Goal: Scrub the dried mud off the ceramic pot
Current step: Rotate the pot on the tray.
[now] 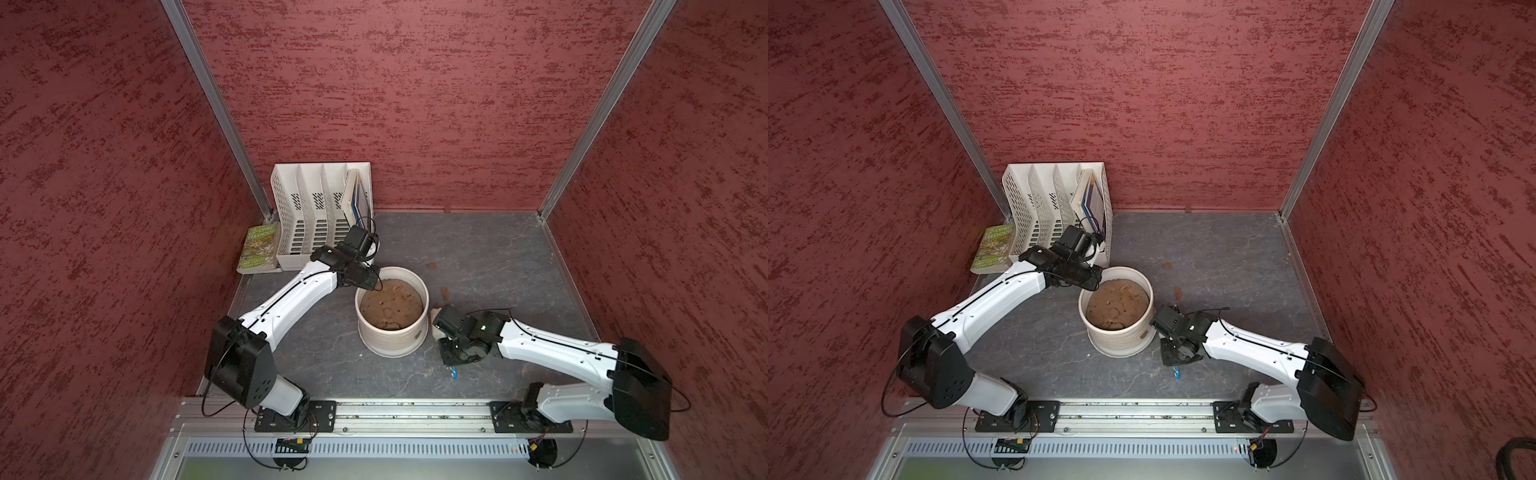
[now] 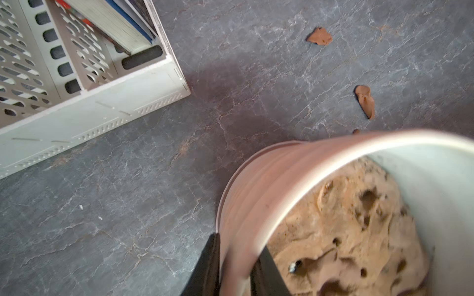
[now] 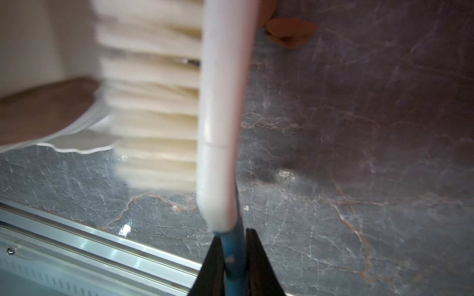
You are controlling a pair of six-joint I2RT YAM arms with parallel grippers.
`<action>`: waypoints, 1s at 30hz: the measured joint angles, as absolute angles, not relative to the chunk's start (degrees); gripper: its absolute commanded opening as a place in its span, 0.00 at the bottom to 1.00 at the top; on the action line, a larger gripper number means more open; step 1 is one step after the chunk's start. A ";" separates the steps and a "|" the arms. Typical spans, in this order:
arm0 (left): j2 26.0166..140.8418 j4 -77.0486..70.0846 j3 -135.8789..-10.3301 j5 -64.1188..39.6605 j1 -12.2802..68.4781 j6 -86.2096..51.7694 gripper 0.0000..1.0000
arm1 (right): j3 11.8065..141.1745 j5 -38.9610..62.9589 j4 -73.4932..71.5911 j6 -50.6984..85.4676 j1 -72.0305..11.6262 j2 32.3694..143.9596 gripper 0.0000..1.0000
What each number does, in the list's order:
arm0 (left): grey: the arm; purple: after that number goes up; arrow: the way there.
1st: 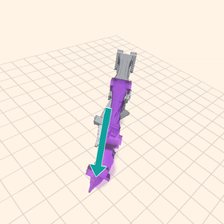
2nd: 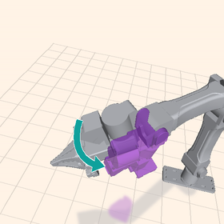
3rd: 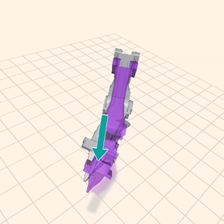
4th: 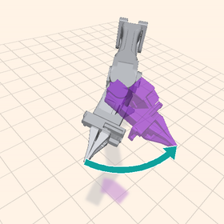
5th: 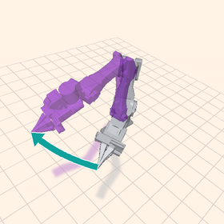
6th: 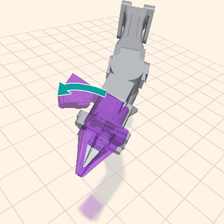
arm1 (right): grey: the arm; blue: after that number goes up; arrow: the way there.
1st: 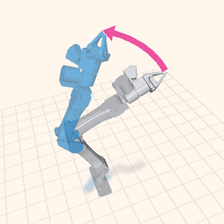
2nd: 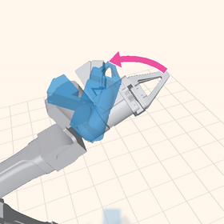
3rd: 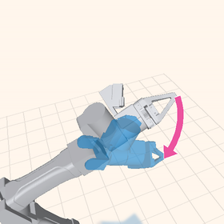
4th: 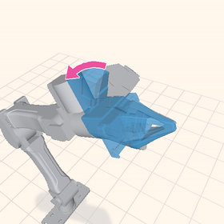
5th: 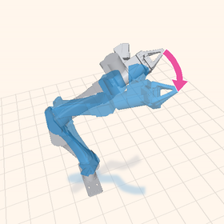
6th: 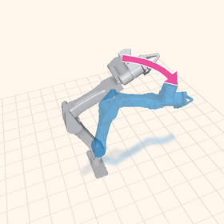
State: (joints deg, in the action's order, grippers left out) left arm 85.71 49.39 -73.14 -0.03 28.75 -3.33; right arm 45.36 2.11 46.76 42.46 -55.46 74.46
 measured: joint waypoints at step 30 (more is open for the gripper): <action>68.82 55.33 -64.88 4.75 26.63 -22.02 0.43 | 48.45 0.54 50.72 42.46 -61.19 72.62 0.00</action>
